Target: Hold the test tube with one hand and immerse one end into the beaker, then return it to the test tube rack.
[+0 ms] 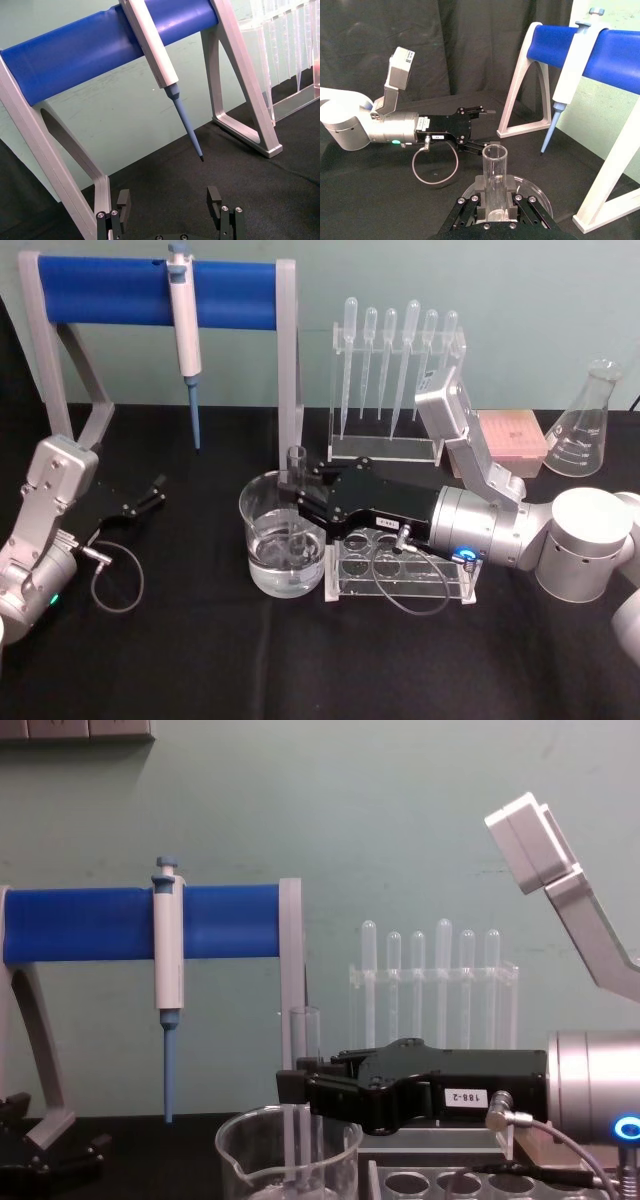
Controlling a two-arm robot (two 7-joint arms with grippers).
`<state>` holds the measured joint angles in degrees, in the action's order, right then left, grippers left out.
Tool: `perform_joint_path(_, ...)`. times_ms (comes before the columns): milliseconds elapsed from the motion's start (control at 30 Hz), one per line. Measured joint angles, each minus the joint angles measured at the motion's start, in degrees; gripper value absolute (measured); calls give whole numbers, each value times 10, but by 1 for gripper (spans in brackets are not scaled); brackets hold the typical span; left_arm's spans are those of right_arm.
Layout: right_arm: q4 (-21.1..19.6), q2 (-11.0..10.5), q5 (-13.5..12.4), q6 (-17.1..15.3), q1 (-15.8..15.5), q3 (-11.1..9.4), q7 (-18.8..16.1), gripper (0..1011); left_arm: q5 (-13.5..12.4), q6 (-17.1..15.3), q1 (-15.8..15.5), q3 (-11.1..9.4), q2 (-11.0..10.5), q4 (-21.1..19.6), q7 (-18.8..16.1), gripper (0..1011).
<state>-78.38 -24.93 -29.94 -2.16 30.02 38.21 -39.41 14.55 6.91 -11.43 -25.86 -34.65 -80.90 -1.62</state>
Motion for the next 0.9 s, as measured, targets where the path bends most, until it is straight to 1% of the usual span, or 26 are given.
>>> perform_joint_path(233,5,3,3,1,-1,-3,-4,226,0,0,0,0,0,0,0,1000)
perform_joint_path(900,4,3,3,0,0,-2,-5,226,0,0,0,0,0,0,0,1000)
